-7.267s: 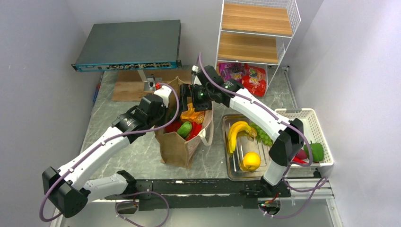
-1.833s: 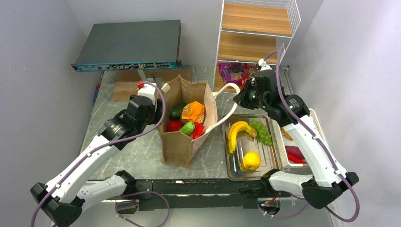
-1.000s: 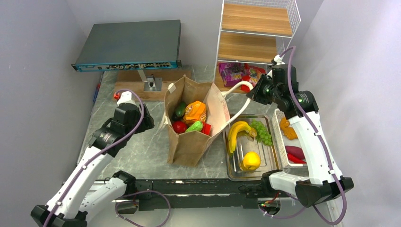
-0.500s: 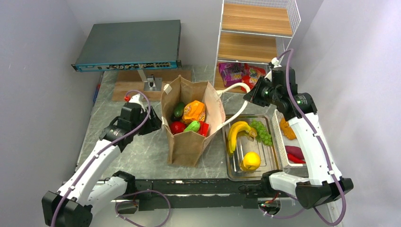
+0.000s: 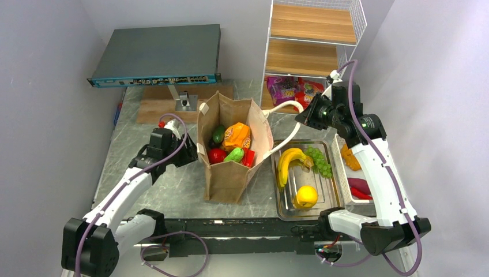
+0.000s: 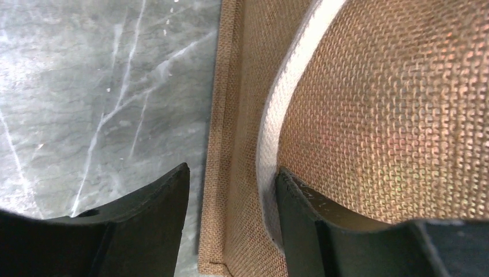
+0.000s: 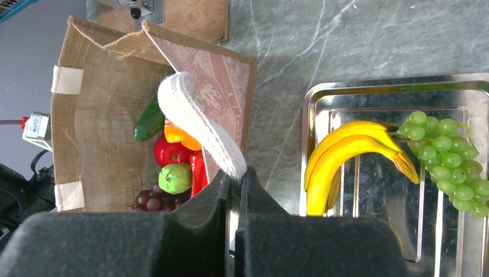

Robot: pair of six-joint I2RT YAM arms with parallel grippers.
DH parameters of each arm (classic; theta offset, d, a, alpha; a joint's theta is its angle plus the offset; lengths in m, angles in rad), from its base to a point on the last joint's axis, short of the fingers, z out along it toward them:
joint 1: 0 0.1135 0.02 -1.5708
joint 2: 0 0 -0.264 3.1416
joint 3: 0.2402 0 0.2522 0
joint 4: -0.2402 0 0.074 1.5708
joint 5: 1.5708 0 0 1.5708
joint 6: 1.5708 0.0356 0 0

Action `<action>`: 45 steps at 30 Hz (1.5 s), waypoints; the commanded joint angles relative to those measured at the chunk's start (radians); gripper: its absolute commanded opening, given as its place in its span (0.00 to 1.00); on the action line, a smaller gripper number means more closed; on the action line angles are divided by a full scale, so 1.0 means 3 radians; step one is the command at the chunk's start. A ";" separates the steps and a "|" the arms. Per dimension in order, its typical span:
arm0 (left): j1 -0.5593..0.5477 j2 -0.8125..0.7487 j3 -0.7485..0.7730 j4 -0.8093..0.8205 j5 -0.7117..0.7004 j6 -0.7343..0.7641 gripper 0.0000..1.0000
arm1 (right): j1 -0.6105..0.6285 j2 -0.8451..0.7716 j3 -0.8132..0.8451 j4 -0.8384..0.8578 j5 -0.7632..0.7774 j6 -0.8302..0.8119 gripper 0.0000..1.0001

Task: Place the food into the grocery bag and tie it
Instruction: Tie the grocery bag at the center of the board.

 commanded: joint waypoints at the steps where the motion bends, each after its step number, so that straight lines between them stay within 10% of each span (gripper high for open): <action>1: 0.0040 0.0091 -0.0022 0.0392 0.0337 -0.0014 0.59 | -0.0031 -0.0102 0.0018 0.0219 -0.0021 -0.0014 0.00; 16: 0.0115 0.0256 -0.0278 0.0982 0.0699 -0.0249 0.42 | -0.0032 -0.0079 -0.0013 0.0267 -0.0154 0.0011 0.00; 25: 0.0120 -0.0095 -0.0104 0.0527 0.0386 -0.0089 0.10 | -0.0032 -0.0062 -0.0019 0.0358 -0.0289 0.0052 0.00; 36: 0.0120 -0.0681 0.0863 -0.0610 -0.0345 0.0353 0.07 | 0.0156 -0.0033 0.0472 0.0602 -0.0930 -0.0059 0.00; 45: 0.0119 -0.0545 0.1722 -0.0979 -0.0243 0.0757 0.07 | 0.1039 0.0173 0.0744 0.0582 -0.0504 -0.0260 0.00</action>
